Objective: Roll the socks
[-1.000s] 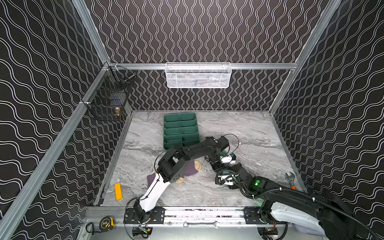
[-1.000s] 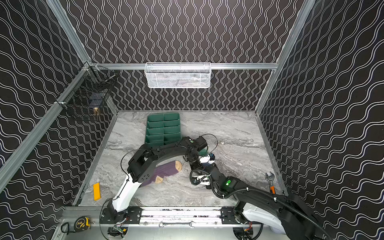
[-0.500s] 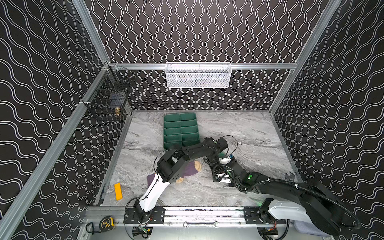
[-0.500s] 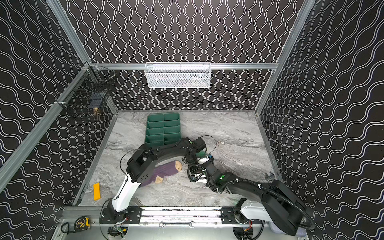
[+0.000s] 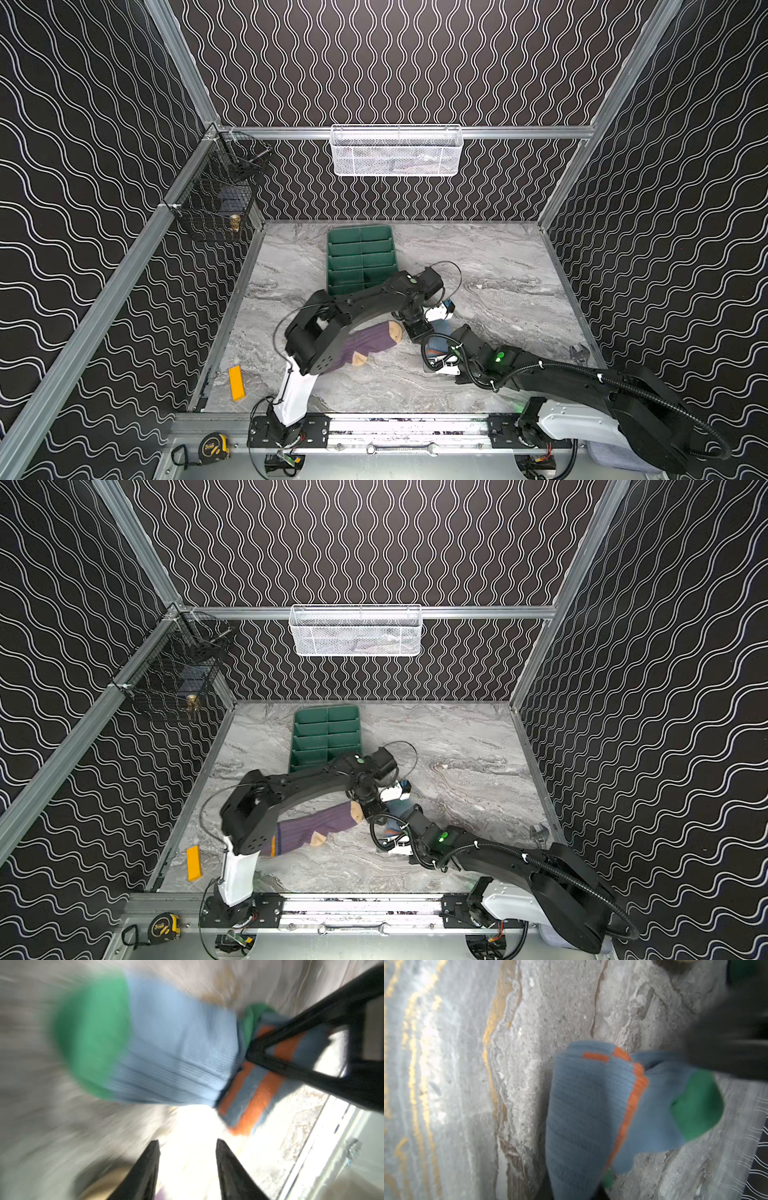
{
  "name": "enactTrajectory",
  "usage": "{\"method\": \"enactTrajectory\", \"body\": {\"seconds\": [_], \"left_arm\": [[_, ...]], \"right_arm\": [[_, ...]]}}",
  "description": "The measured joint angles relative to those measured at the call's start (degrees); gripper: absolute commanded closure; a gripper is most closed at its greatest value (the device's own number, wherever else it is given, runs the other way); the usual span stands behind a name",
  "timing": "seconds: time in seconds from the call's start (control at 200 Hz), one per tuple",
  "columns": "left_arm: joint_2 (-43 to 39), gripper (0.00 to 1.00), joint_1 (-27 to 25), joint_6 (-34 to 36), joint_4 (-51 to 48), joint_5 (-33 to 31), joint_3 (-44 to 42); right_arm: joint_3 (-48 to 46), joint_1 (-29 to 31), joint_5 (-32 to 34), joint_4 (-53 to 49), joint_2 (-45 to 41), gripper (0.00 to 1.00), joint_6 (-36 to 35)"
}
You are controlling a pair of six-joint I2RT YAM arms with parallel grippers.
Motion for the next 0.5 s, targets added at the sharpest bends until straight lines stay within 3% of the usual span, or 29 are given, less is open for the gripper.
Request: {"method": "enactTrajectory", "body": {"seconds": [0.2, 0.23, 0.315, 0.4, 0.5], "left_arm": [[-11.4, 0.52, 2.3, -1.9, 9.5, -12.6, -6.8], [-14.3, 0.52, 2.4, -1.8, 14.1, -16.0, -10.7], [-26.1, 0.52, 2.5, -0.9, 14.8, -20.9, -18.4], [-40.4, 0.52, 2.5, 3.1, 20.0, -19.6, -22.8], [-49.5, 0.5, 1.7, 8.4, 24.3, -13.0, -26.9]], "right_arm": [[3.9, -2.5, -4.4, -5.1, 3.2, 1.0, 2.6], [6.5, -3.5, -6.7, -8.4, 5.2, 1.0, 3.1], [12.7, -6.0, -11.0, -12.3, 11.7, 1.0, 5.7], [17.9, -8.0, -14.3, -17.3, 17.1, 1.0, 7.3], [23.2, -10.6, -18.1, -22.9, 22.5, 1.0, 8.7]]}}
